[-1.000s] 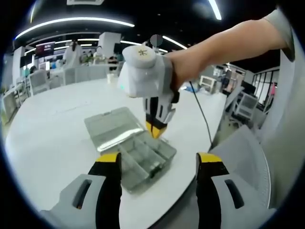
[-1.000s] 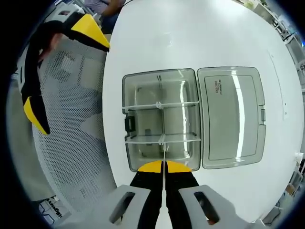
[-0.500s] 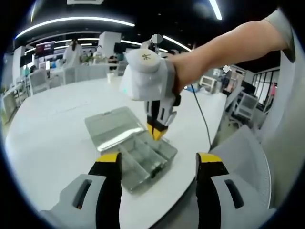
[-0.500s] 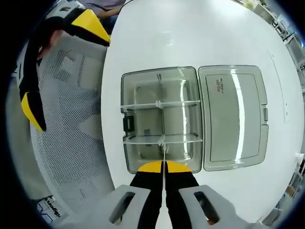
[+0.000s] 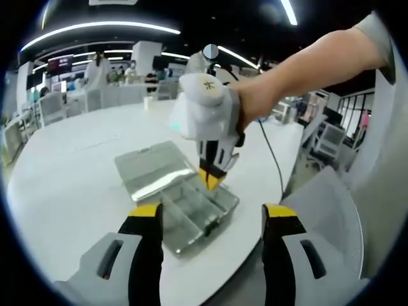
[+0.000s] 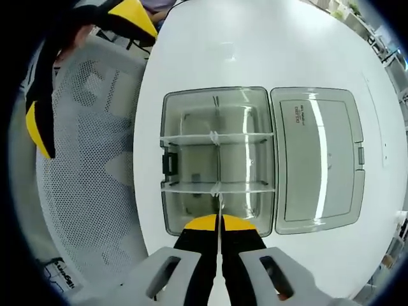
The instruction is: Insert the divider into the dual guide fixture by aligning both edges with the guide slots and pushing it downward to the bottom, including one-sided entry, uneven engagement, binding, and posture correction.
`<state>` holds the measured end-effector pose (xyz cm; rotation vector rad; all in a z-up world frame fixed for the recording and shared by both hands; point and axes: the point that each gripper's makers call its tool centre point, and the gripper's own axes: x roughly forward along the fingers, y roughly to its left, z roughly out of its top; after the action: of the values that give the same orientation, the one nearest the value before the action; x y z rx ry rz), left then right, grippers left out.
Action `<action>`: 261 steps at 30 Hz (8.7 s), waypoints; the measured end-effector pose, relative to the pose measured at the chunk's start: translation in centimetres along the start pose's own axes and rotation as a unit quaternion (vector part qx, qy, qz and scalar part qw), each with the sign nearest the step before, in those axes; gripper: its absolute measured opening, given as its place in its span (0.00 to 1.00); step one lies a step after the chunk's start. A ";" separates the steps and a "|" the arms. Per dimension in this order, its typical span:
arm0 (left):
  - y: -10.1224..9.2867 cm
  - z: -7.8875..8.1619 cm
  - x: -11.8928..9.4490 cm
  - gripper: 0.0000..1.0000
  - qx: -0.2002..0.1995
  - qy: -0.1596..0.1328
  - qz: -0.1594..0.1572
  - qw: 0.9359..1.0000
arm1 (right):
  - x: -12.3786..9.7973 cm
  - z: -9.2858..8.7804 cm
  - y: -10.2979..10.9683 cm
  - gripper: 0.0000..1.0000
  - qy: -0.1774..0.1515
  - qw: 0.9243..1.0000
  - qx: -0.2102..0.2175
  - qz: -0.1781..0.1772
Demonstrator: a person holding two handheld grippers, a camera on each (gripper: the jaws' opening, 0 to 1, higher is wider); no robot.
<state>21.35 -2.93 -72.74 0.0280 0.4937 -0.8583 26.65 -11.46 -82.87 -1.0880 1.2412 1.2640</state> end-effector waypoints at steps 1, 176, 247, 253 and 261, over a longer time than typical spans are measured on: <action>0.0 0.0 0.0 0.61 0.000 0.000 0.000 1.000 | 0.2 0.0 -0.1 0.00 -0.002 1.000 -0.003 0.001; 0.9 2.2 -2.0 0.59 -0.041 -0.015 0.027 0.999 | -3.0 0.4 0.4 0.00 -0.003 0.999 -0.033 -0.036; 2.6 1.4 -3.2 0.58 -0.050 -0.008 0.046 0.998 | 1.8 0.0 0.5 0.00 -0.032 0.998 -0.058 -0.017; 2.7 1.1 -3.6 0.58 -0.050 -0.006 0.049 0.998 | 1.7 0.1 0.6 0.00 -0.022 0.997 -0.066 -0.024; 3.8 0.7 -5.1 0.58 -0.050 -0.005 0.063 0.997 | 1.3 0.6 0.6 0.06 -0.047 0.996 -0.068 -0.028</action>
<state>21.55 3.11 -70.59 -0.0373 0.5202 -0.7098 26.01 -10.74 -84.04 -1.1384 1.0601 1.3565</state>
